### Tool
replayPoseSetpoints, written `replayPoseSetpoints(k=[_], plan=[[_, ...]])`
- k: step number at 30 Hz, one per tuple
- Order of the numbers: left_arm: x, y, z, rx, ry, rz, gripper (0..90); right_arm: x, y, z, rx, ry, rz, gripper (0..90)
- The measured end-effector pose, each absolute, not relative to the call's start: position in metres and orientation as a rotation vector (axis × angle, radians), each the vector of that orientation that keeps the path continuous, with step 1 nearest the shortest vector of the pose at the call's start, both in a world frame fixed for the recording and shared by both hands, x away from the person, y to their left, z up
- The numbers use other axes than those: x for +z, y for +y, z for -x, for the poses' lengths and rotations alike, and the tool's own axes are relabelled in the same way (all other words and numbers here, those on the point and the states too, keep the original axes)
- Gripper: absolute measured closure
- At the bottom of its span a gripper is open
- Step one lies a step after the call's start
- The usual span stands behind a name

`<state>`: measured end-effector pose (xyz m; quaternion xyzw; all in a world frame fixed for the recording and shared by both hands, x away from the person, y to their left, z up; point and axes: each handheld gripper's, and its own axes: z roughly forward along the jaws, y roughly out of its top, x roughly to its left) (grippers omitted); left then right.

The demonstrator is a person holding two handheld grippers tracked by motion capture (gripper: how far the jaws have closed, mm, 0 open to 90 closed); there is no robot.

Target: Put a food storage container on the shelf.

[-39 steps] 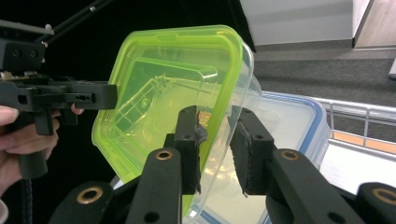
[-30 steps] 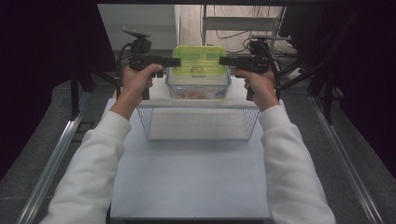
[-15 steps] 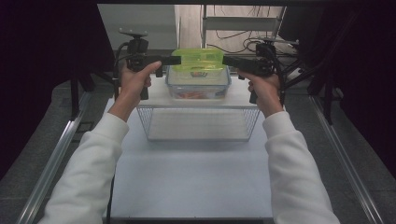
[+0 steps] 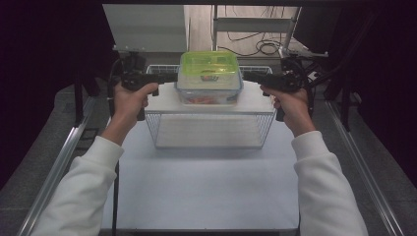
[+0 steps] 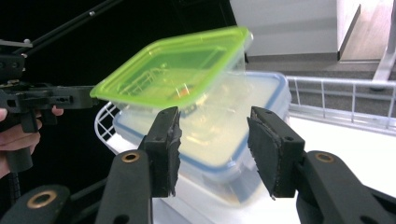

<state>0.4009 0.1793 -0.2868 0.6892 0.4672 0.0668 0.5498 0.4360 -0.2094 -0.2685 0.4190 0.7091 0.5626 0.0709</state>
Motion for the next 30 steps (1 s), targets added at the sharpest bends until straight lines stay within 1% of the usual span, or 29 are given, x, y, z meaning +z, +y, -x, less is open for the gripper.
replayPoseSetpoints(k=[2, 3, 5, 10, 13, 23, 30], plan=[[-0.290, 0.177, -0.399, 0.157, 1.094, -1.635, 82.5, -0.272, -0.211, -0.434, 1.681, 2.139, -1.266, 53.2], [-0.292, 0.174, -0.399, 0.136, 1.080, -1.642, 86.3, -0.273, -0.211, -0.434, 1.676, 2.142, -1.267, 53.0], [-0.294, 0.166, -0.400, 0.102, 1.052, -1.669, 89.7, -0.275, -0.211, -0.432, 1.676, 2.143, -1.271, 52.6], [-0.296, 0.145, -0.407, 0.073, 1.026, -1.702, 90.0, -0.276, -0.213, -0.430, 1.675, 2.148, -1.269, 51.3], [-0.296, 0.139, -0.412, 0.062, 1.029, -1.696, 90.0, -0.276, -0.215, -0.430, 1.677, 2.146, -1.275, 51.2], [-0.299, 0.144, -0.422, 0.058, 1.073, -1.679, 89.5, -0.279, -0.220, -0.429, 1.671, 2.155, -1.267, 50.1], [-0.298, 0.145, -0.416, 0.059, 1.055, -1.688, 89.1, -0.281, -0.218, -0.428, 1.665, 2.166, -1.263, 48.5]])
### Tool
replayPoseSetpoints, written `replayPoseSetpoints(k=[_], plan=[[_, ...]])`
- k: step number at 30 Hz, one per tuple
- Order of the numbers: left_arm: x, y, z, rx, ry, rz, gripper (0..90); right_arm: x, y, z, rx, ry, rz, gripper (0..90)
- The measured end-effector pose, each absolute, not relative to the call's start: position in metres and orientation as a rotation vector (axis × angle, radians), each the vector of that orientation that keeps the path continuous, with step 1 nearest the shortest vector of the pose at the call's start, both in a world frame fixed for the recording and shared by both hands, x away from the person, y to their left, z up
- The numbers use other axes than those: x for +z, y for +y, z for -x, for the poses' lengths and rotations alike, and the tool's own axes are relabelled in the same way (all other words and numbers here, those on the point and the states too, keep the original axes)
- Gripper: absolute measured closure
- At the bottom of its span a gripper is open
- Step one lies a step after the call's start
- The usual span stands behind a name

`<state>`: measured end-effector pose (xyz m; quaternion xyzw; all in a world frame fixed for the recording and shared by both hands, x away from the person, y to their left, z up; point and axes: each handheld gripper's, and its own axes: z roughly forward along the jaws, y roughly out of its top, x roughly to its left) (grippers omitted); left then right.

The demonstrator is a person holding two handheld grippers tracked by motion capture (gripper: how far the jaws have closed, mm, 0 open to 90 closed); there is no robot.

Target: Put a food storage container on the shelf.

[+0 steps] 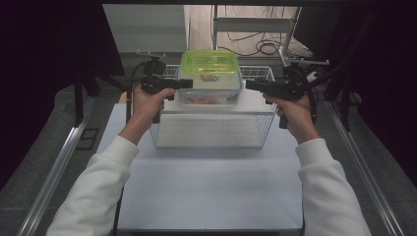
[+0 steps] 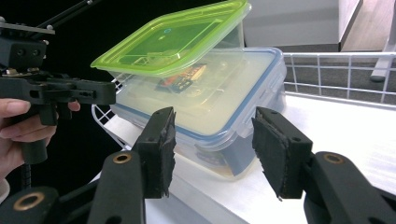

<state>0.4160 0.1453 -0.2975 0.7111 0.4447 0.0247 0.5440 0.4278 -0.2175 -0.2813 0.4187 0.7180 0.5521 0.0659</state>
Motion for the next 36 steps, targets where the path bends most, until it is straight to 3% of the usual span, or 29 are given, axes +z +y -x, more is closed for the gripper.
replayPoseSetpoints(k=[9, 20, 23, 36], plan=[[-0.299, 0.160, -0.389, 0.045, 1.042, -1.689, 86.3, -0.288, -0.217, -0.419, 1.672, 2.194, -1.235, 45.7], [-0.317, 0.179, -0.332, 0.060, 0.942, -1.820, 40.9, -0.308, -0.236, -0.388, 1.605, 2.321, -1.174, 38.3], [-0.331, 0.184, -0.316, 0.079, 0.932, -1.845, 34.8, -0.320, -0.243, -0.374, 1.594, 2.353, -1.147, 37.0], [-0.429, 0.208, -0.273, 0.063, 1.048, -1.873, 31.8, -0.409, -0.258, -0.326, 1.475, 2.482, -1.161, 36.3]])
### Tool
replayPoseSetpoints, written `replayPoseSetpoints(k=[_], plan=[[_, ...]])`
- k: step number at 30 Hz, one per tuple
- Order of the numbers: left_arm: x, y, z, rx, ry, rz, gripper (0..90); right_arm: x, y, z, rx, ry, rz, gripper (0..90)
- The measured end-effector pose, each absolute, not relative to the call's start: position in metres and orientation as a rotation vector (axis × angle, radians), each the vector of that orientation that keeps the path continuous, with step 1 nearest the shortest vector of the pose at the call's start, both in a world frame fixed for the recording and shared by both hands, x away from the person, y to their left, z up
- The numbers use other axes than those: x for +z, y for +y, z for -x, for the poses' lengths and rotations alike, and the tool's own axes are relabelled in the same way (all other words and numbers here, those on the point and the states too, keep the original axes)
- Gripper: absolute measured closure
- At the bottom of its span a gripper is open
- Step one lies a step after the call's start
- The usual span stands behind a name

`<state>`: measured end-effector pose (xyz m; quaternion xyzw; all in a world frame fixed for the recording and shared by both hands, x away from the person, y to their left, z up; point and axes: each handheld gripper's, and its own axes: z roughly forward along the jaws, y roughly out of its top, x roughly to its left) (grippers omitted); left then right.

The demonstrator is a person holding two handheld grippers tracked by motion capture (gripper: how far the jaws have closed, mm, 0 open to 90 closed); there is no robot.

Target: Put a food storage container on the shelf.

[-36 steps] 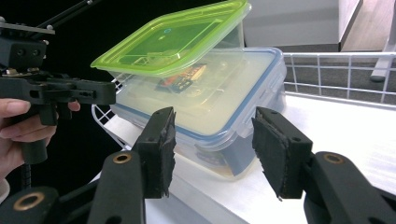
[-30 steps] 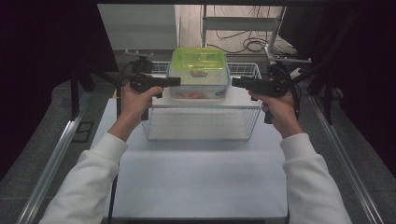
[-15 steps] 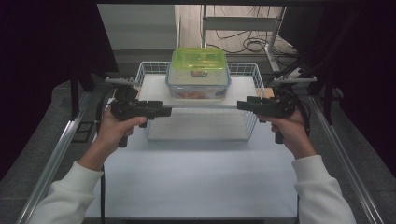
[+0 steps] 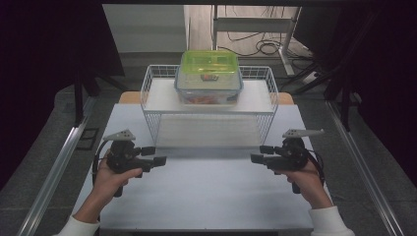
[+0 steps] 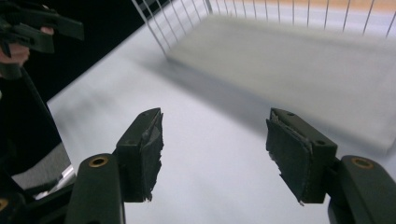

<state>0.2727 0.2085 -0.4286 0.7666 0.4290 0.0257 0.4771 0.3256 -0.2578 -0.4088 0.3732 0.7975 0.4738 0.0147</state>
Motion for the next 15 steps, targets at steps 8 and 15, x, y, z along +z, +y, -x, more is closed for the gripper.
replayPoseSetpoints(k=[8, 15], plan=[[-0.466, 0.213, -0.267, 0.027, 1.097, -1.891, 31.4, -0.453, -0.253, -0.312, 1.388, 2.555, -1.201, 35.9], [-0.481, 0.210, -0.265, 0.013, 1.117, -1.927, 30.6, -0.475, -0.248, -0.309, 1.306, 2.602, -1.222, 35.4]])
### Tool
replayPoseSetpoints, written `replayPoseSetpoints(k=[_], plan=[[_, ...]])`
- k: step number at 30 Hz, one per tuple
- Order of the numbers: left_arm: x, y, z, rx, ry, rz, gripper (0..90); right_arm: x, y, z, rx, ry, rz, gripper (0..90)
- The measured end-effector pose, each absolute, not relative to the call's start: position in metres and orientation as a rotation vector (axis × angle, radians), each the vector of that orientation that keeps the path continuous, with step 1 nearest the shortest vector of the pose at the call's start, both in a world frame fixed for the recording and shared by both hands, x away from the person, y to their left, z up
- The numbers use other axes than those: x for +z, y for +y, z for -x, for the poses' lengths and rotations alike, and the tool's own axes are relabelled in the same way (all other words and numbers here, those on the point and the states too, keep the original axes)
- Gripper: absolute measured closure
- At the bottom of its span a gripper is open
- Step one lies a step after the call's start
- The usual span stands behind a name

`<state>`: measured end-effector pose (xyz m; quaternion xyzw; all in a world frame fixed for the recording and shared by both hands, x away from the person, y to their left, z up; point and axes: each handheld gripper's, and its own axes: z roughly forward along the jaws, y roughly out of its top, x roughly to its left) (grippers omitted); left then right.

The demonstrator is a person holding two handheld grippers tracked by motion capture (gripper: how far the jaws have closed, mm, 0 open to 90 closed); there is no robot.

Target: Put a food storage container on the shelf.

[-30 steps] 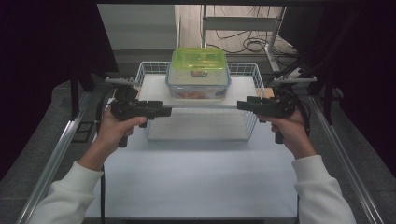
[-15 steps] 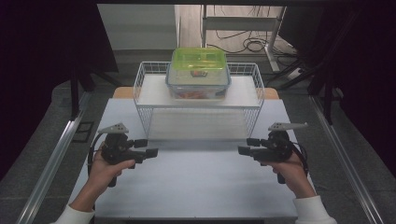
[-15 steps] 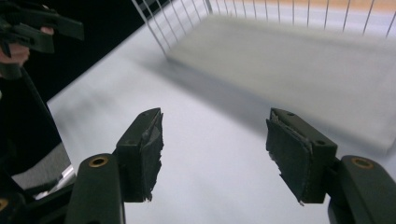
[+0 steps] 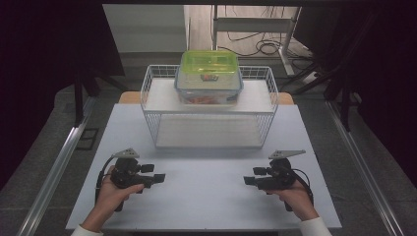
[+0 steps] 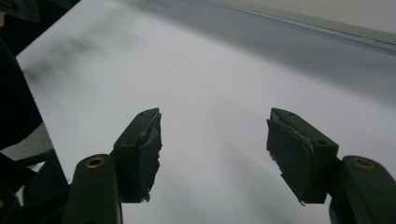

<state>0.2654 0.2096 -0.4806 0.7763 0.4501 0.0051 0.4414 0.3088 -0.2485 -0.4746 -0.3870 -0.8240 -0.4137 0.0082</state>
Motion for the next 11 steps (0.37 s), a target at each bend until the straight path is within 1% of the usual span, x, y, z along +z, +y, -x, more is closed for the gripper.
replayPoseSetpoints(k=[6, 11], plan=[[-0.4804, 0.2094, -0.2641, 0.023, 1.117, -1.928, 29.4, -0.4718, -0.2529, -0.3067, -1.336, -2.564, 1.210, 35.1], [-0.4799, 0.2126, -0.2627, 0.018, 1.115, -1.899, 26.2, -0.4725, -0.2585, -0.3049, -1.399, -2.565, 1.223, 31.9]])
